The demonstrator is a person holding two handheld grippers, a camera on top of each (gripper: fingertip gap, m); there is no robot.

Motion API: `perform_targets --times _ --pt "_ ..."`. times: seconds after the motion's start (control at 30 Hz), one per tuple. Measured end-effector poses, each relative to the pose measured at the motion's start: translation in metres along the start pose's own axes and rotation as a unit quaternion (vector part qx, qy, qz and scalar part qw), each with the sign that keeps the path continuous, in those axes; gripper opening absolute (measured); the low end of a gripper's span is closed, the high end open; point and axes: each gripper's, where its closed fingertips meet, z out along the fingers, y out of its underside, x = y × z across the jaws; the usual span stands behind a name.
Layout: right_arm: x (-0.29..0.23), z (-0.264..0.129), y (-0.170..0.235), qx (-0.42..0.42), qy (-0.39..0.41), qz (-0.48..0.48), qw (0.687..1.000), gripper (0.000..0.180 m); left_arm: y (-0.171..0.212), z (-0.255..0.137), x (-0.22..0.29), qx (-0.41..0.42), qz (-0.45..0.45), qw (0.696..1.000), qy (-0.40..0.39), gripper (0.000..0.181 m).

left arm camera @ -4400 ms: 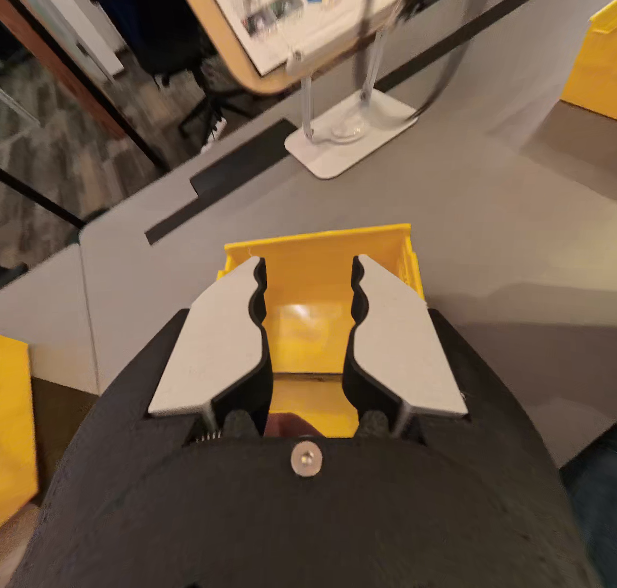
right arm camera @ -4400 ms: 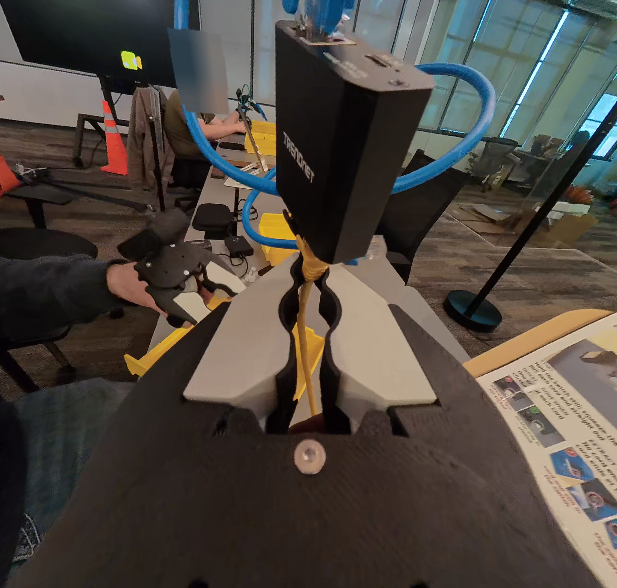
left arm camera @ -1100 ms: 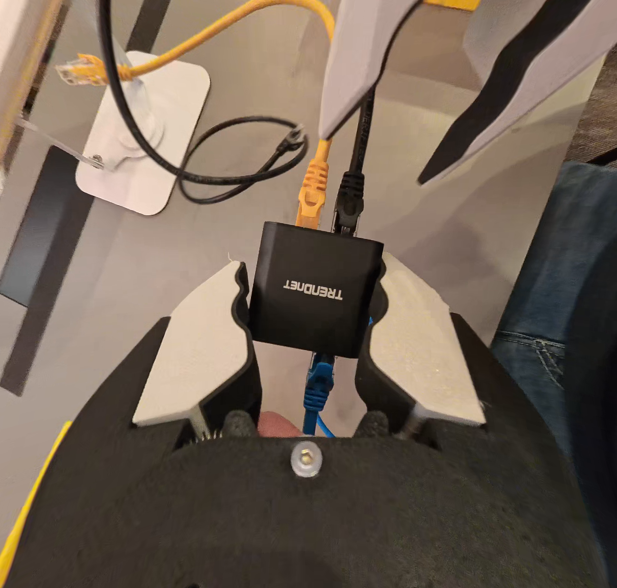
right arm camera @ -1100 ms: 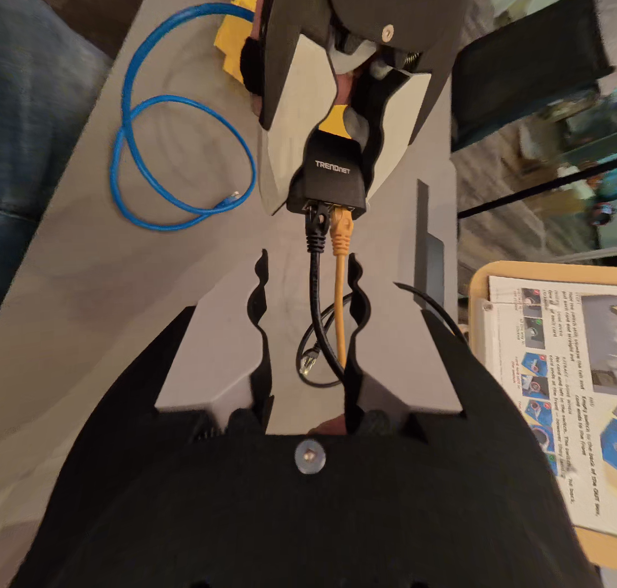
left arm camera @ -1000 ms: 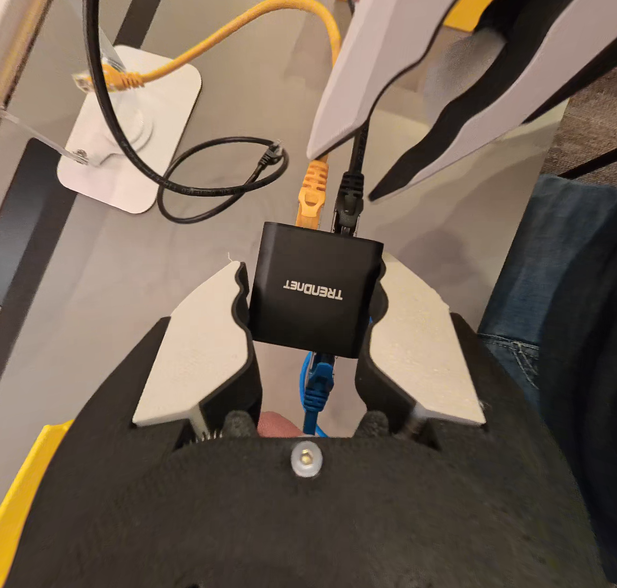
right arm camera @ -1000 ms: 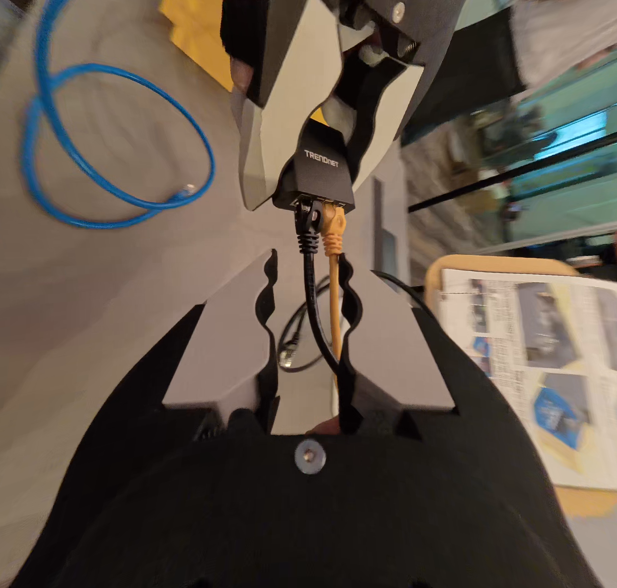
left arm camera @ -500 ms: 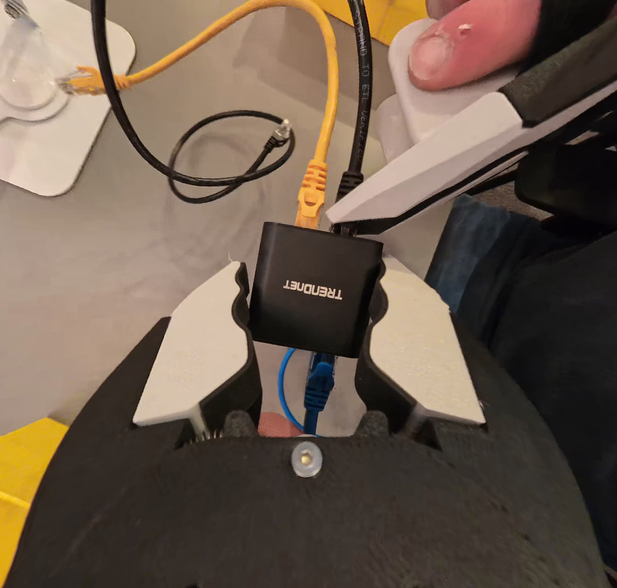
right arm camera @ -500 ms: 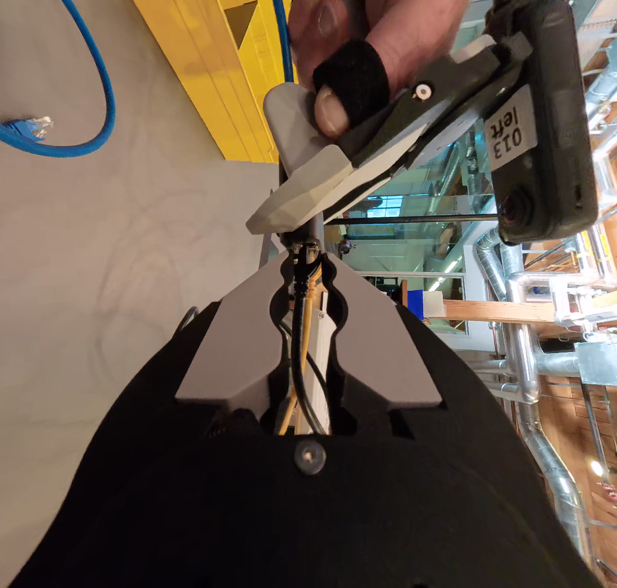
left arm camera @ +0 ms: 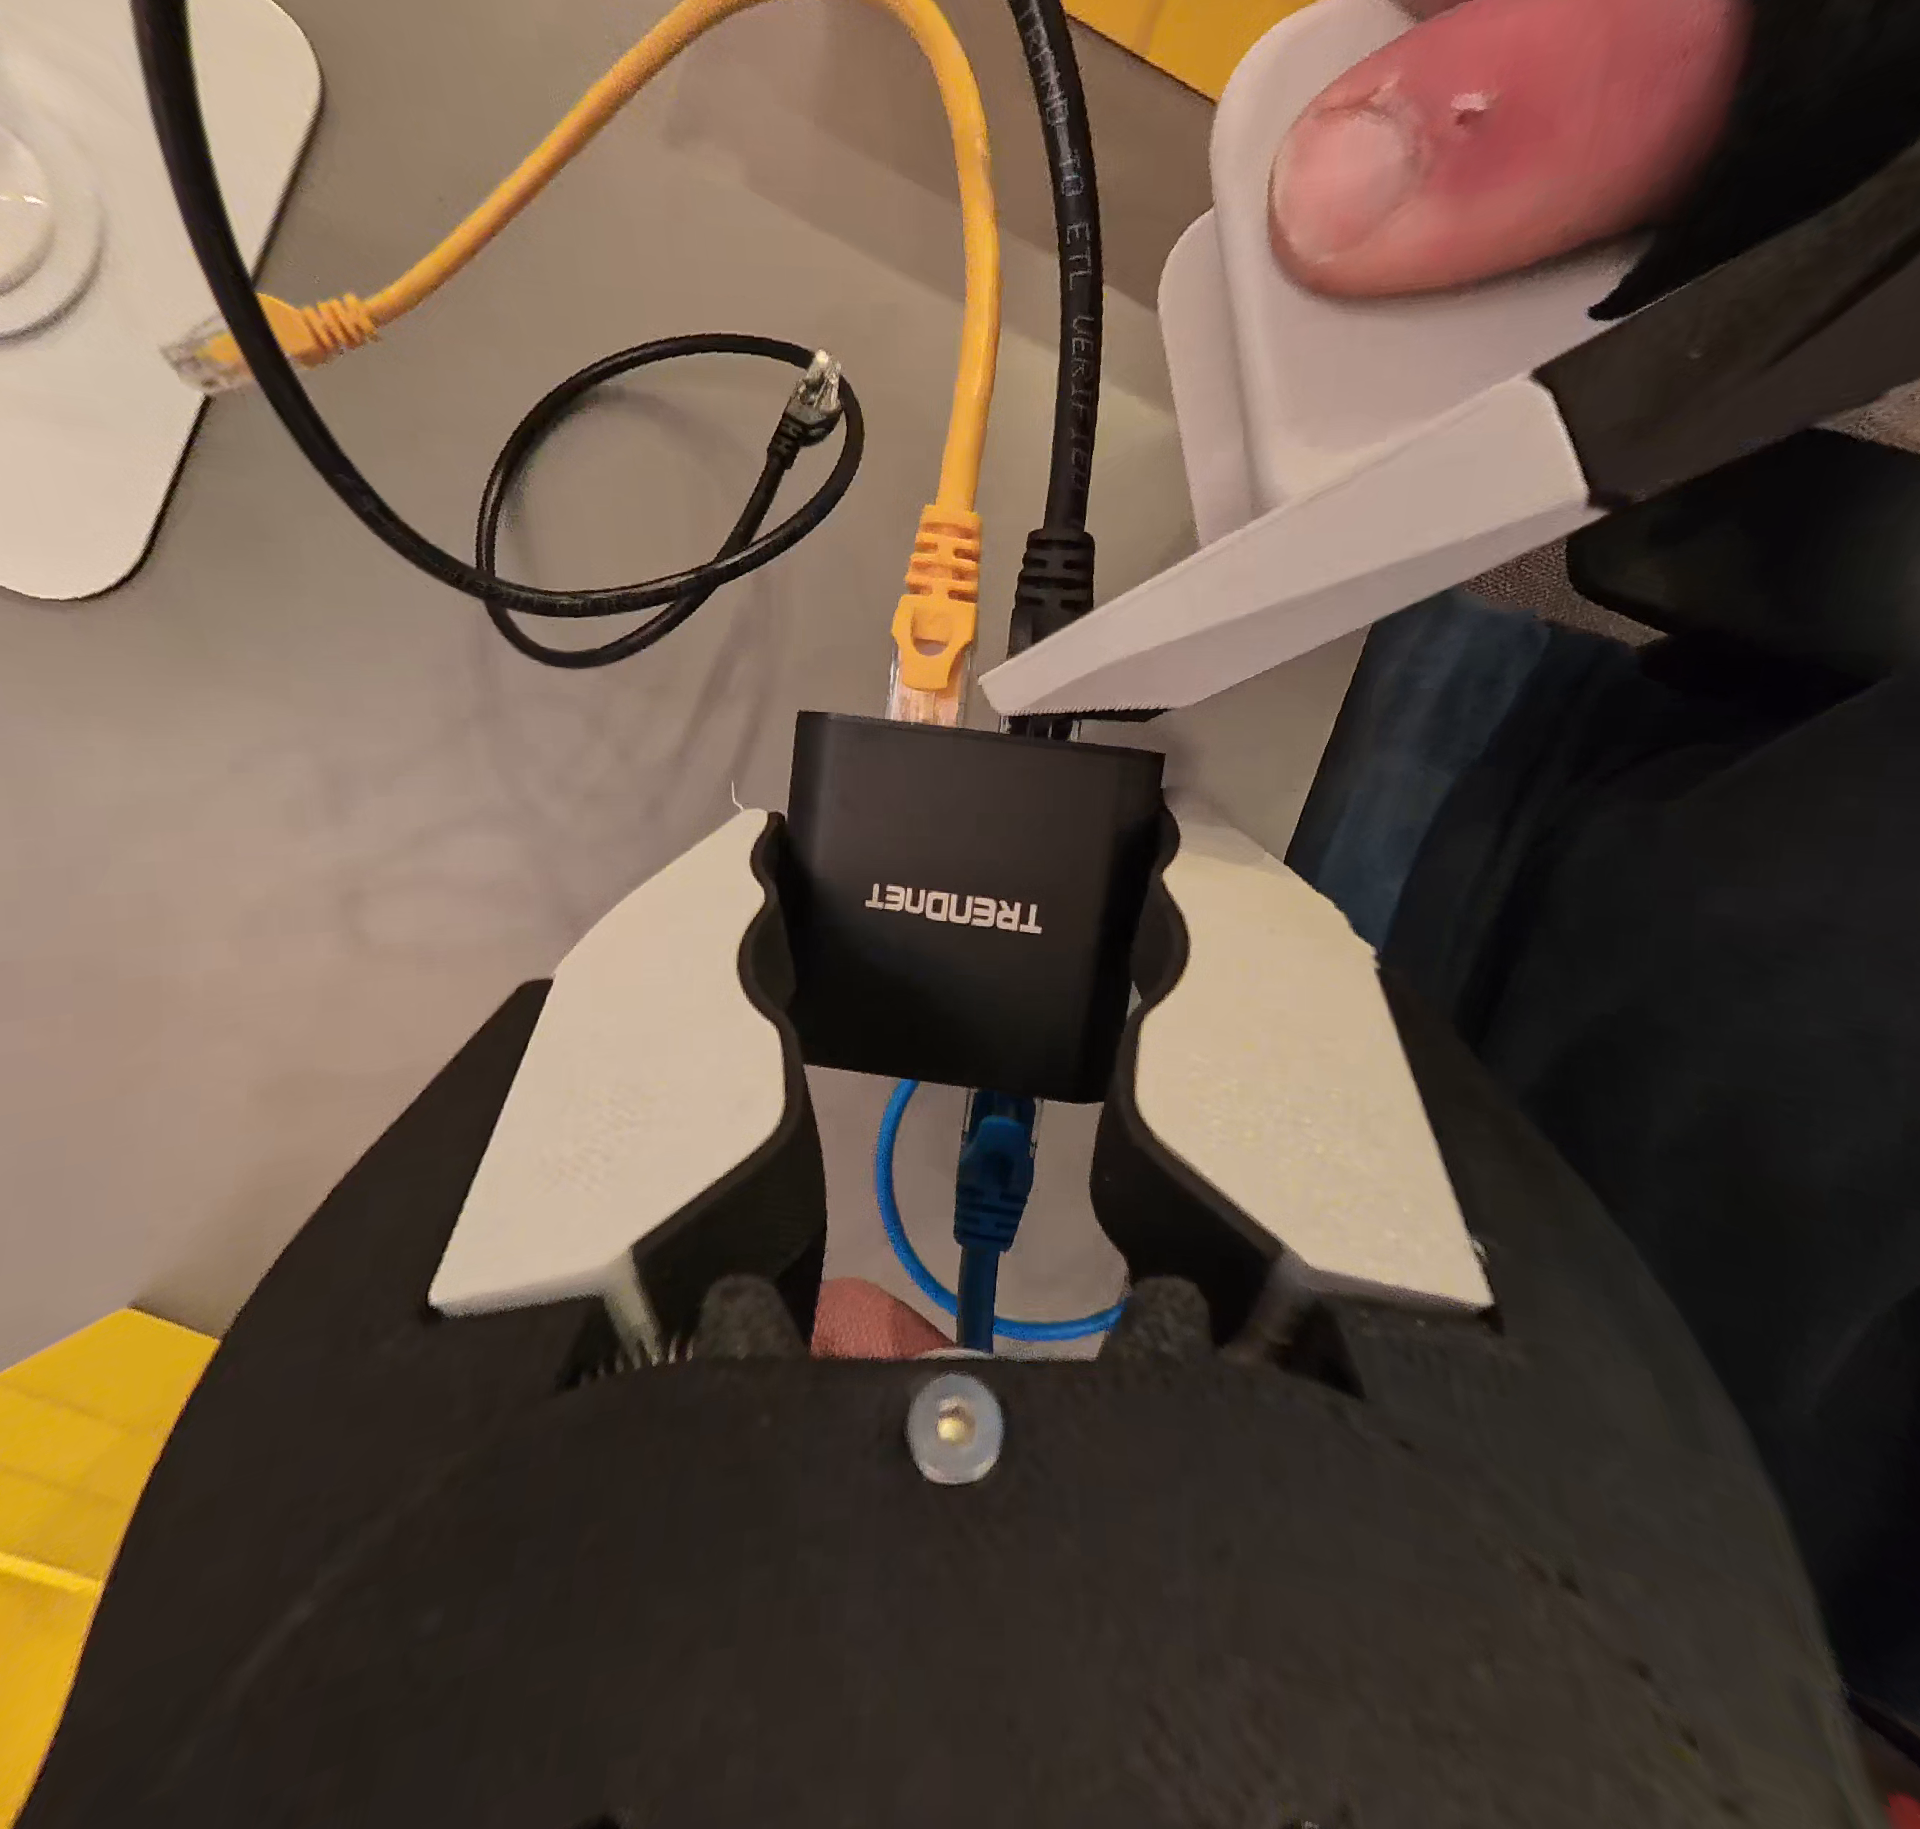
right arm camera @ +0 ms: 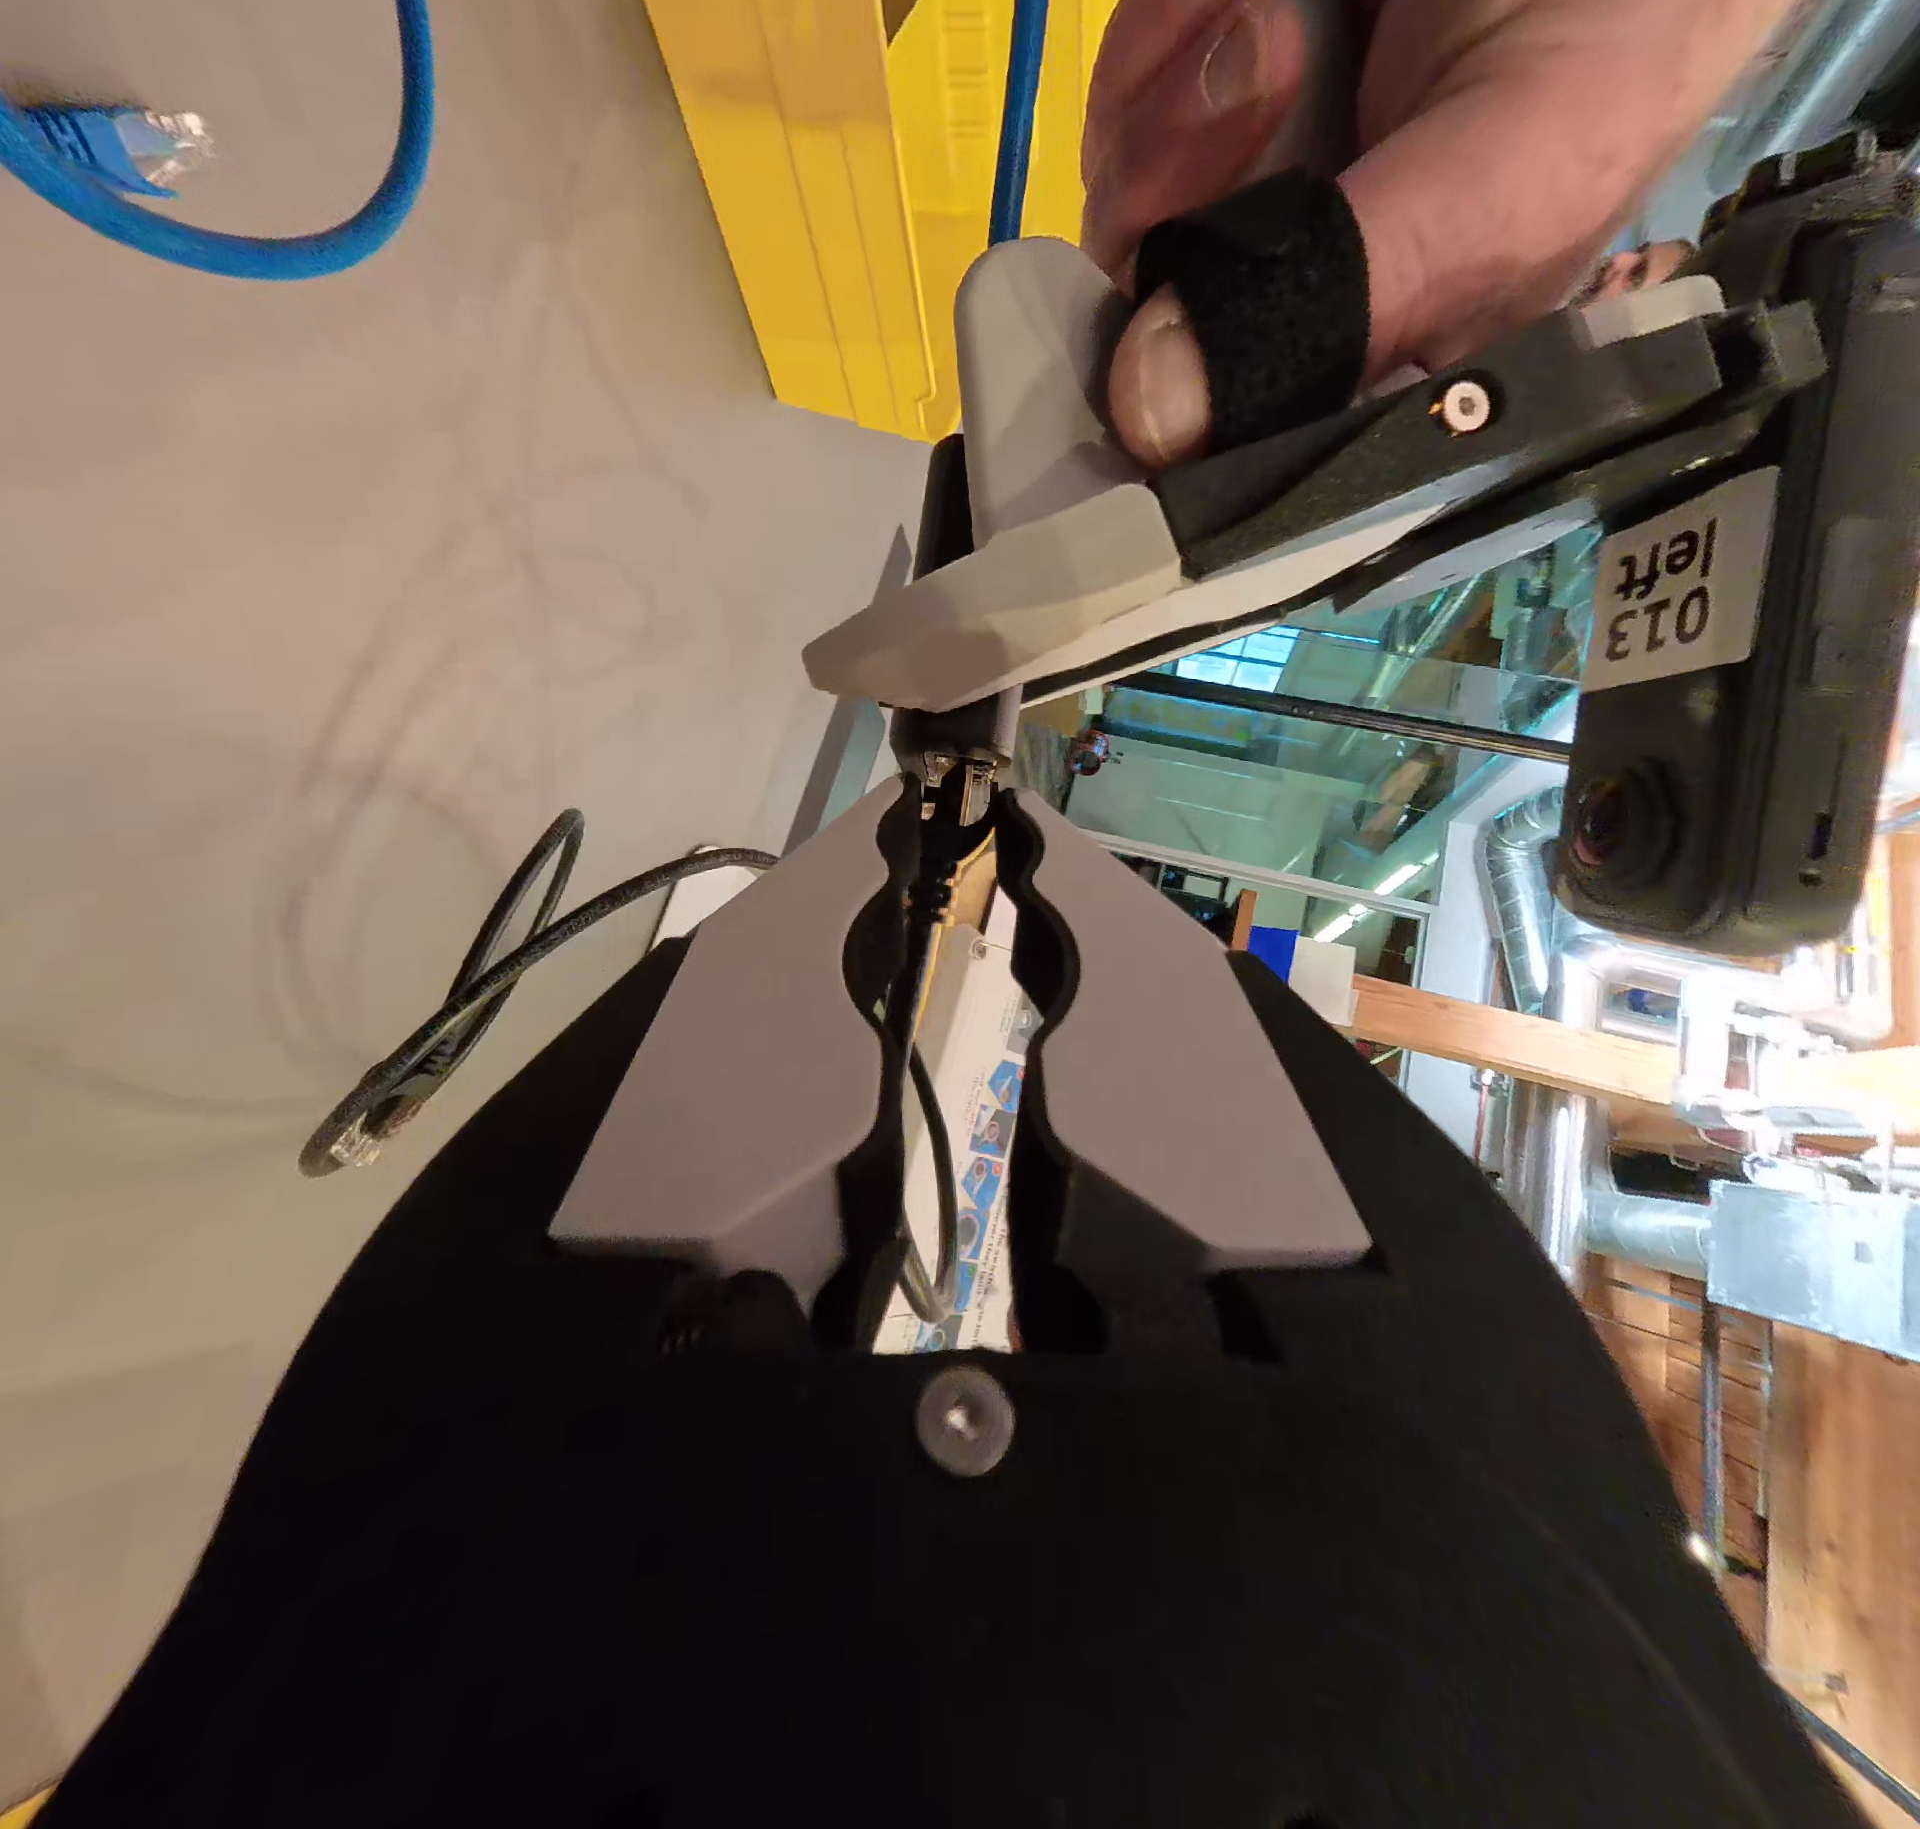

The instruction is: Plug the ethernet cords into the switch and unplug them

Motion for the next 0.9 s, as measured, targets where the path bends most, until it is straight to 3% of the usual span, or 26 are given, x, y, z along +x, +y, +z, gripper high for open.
perform_targets --times 0.9 --pt "0.01 -0.01 0.007 0.005 0.003 0.047 0.999 0.011 -0.016 -0.008 -0.001 -0.013 0.007 1.0 -0.017 0.063"
